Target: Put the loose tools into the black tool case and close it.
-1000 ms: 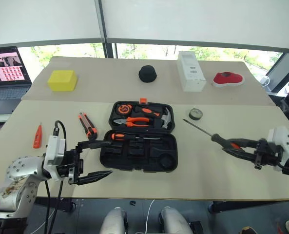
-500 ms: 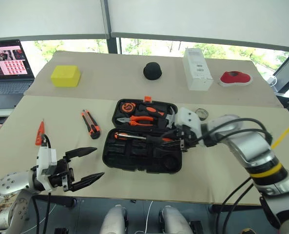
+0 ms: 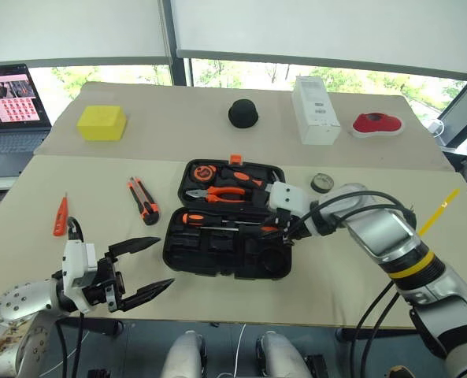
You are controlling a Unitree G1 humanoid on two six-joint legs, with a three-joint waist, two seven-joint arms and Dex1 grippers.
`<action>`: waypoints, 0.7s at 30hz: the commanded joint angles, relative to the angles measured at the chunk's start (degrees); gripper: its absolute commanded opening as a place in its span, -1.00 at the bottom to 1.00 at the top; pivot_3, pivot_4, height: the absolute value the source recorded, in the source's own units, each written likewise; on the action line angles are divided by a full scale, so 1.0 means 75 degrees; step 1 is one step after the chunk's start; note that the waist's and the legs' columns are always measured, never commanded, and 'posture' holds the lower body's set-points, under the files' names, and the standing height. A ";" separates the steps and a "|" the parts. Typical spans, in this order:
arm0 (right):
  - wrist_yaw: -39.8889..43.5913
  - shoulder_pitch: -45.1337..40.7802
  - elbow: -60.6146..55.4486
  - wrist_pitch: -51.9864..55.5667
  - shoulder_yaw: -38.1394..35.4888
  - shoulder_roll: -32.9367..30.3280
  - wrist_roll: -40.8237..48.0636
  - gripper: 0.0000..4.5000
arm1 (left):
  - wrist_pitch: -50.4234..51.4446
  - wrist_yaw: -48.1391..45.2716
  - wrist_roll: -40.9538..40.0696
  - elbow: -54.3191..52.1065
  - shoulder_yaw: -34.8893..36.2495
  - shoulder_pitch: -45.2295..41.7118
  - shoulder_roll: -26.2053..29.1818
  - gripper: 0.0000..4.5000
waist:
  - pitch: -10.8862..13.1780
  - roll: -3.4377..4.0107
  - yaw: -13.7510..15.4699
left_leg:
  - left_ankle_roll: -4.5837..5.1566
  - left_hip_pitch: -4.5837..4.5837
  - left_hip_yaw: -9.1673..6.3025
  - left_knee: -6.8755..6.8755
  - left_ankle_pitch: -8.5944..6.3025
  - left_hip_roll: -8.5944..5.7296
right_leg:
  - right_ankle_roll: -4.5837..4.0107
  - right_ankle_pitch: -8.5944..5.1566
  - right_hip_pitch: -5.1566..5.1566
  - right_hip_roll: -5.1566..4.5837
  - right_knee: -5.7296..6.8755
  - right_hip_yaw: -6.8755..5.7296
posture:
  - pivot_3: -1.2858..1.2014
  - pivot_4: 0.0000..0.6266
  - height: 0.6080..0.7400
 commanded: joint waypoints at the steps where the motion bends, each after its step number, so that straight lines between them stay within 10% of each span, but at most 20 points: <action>1: 0.0215 -0.0126 -0.0192 0.0205 0.0041 -0.0187 -0.0165 -0.54 | 0.0073 0.0096 -0.0084 -0.0211 0.0014 -0.0080 0.0085 1.00 | 0.0000 0.0000 0.0006 | 0.0000 0.0001 0.0000 0.0000 0.0000 0.0000 | 0.0000 0.0000 0.0001 0.0000 0.0000 0.0000 | 0.03 -0.52 1.00; 2: 0.0207 -0.0120 -0.0191 0.0060 -0.0042 -0.0126 -0.0124 -0.10 | 0.0065 0.0092 -0.0075 -0.0176 0.0005 -0.0132 0.0096 1.00 | 0.0000 0.0000 0.0012 | 0.0000 0.0001 -0.0001 0.0000 0.0000 -0.0001 | 0.0000 0.0000 0.0002 0.0000 0.0000 0.0000 | 0.03 -0.52 1.00; 7: 0.0519 -0.0185 -0.0342 0.0005 -0.0677 -0.0066 0.0451 0.58 | -0.0116 0.0056 -0.0001 -0.0032 0.0087 -0.0204 0.0082 1.00 | -0.0002 -0.0003 0.0002 | 0.0000 0.0001 -0.0001 0.0002 0.0000 0.0000 | 0.0000 0.0000 0.0001 0.0002 0.0001 0.0000 | 0.03 -0.52 1.00; 13: 0.0645 -0.0015 -0.0183 -0.0046 -0.1718 0.0065 0.1308 0.58 | -0.0179 0.0292 -0.0105 -0.0005 0.0422 -0.0025 -0.0054 1.00 | -0.0004 -0.0006 0.0004 | 0.0000 0.0003 -0.0002 0.0002 0.0000 0.0001 | 0.0001 0.0001 0.0005 0.0000 0.0000 0.0000 | 0.03 -0.52 1.00; 21: -0.0010 0.0352 0.0803 -0.1453 -0.1376 0.1269 0.0606 -0.66 | -0.0278 0.0292 0.0157 0.0125 0.0203 0.0009 -0.0199 1.00 | -0.0004 -0.0007 -0.0027 | -0.0002 0.0008 0.0009 0.0003 0.0002 0.0003 | -0.0005 0.0004 0.0005 0.0011 0.0008 0.0001 | 0.03 -0.52 1.00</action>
